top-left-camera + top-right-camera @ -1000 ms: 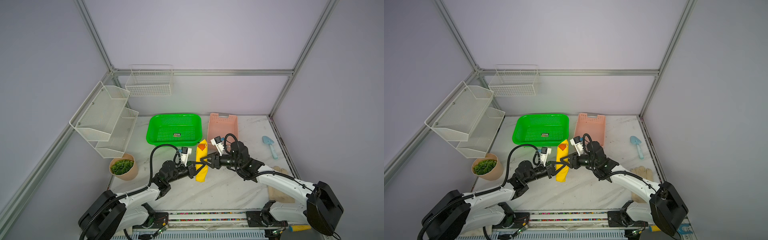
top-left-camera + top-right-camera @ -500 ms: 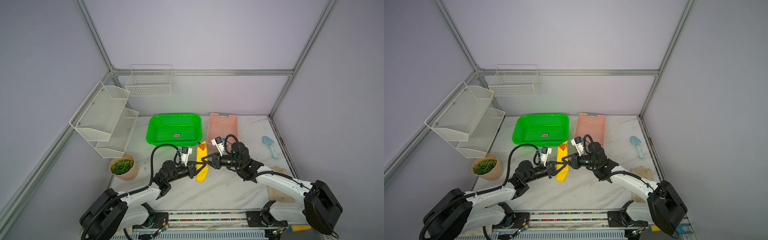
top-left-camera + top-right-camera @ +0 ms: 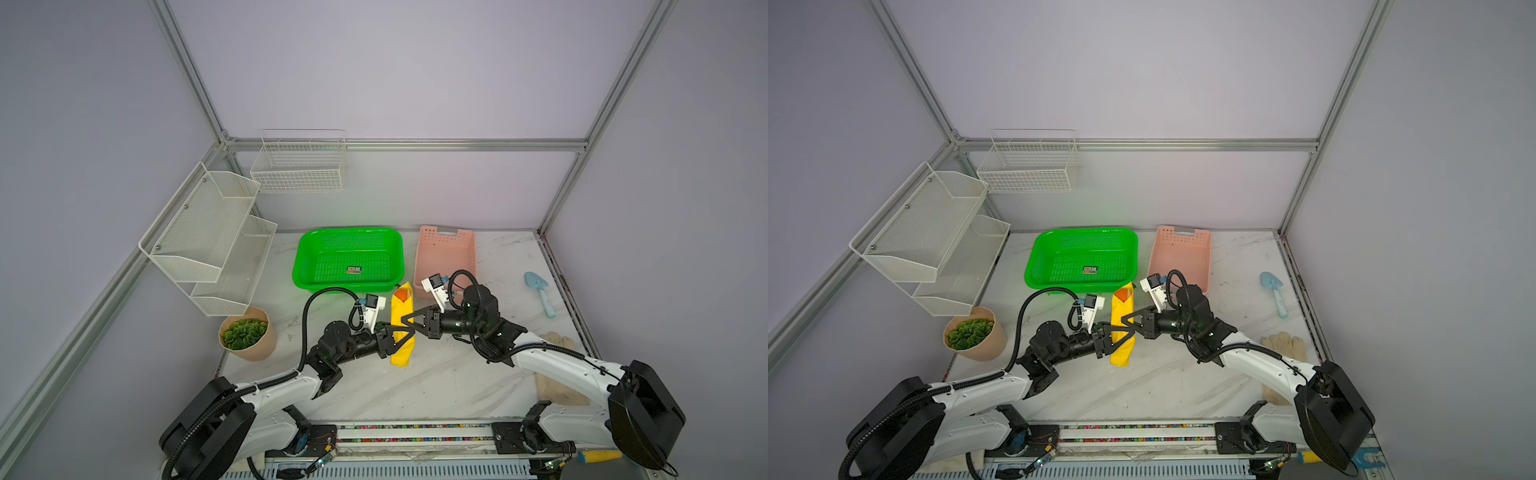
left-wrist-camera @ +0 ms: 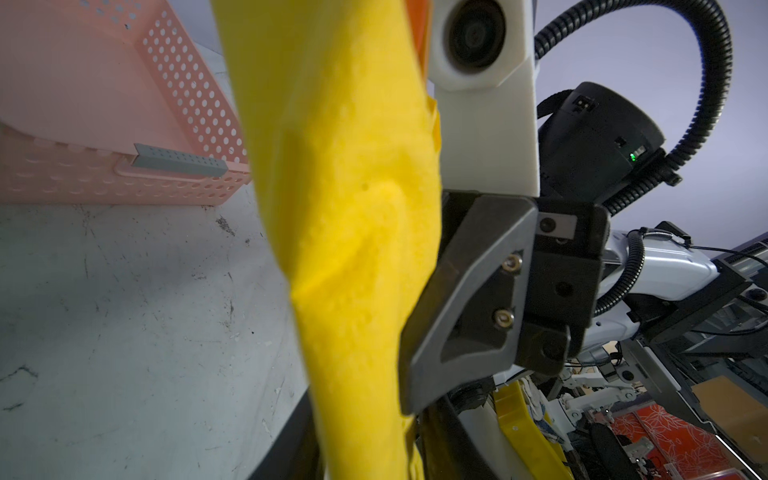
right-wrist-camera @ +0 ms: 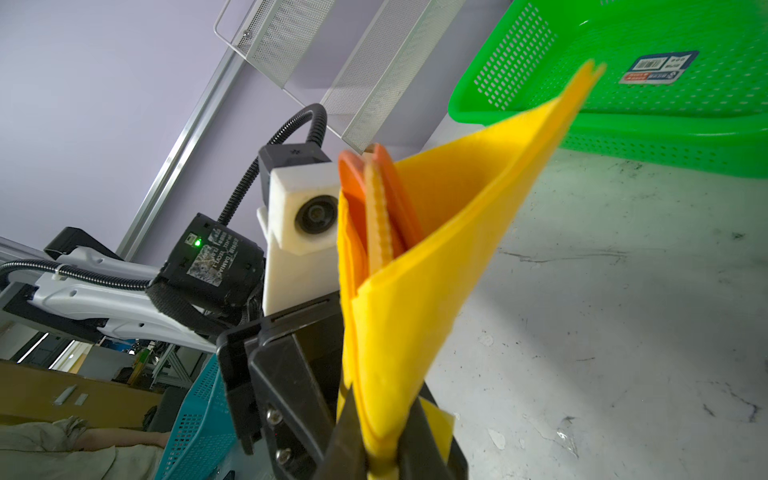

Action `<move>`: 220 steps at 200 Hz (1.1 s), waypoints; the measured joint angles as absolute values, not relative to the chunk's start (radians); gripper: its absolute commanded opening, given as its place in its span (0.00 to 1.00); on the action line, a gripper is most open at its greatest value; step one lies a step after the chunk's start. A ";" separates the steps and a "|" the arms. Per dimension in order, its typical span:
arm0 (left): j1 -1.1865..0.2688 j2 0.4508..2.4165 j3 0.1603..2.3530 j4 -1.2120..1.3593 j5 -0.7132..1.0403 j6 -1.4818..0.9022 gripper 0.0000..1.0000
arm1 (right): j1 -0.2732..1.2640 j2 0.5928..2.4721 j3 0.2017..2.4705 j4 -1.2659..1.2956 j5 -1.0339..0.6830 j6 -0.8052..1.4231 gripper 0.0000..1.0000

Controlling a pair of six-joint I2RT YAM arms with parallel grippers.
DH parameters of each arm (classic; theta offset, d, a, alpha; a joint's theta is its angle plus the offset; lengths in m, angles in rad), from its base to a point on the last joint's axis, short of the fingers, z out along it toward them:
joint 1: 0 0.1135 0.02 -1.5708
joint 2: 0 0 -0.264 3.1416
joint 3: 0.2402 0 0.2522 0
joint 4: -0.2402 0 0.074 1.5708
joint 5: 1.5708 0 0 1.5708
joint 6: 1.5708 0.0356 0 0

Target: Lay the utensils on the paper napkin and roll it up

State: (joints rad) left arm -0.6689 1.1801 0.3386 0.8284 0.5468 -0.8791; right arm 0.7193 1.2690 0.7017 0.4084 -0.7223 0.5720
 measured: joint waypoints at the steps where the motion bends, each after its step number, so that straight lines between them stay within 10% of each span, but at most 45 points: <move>1: -0.669 1.180 0.339 0.830 0.547 -0.878 0.39 | 0.719 1.269 0.702 0.408 -0.723 0.572 0.11; 220: -0.601 1.171 0.432 0.808 0.662 -0.876 0.44 | 0.741 1.234 0.705 0.324 -0.770 0.498 0.10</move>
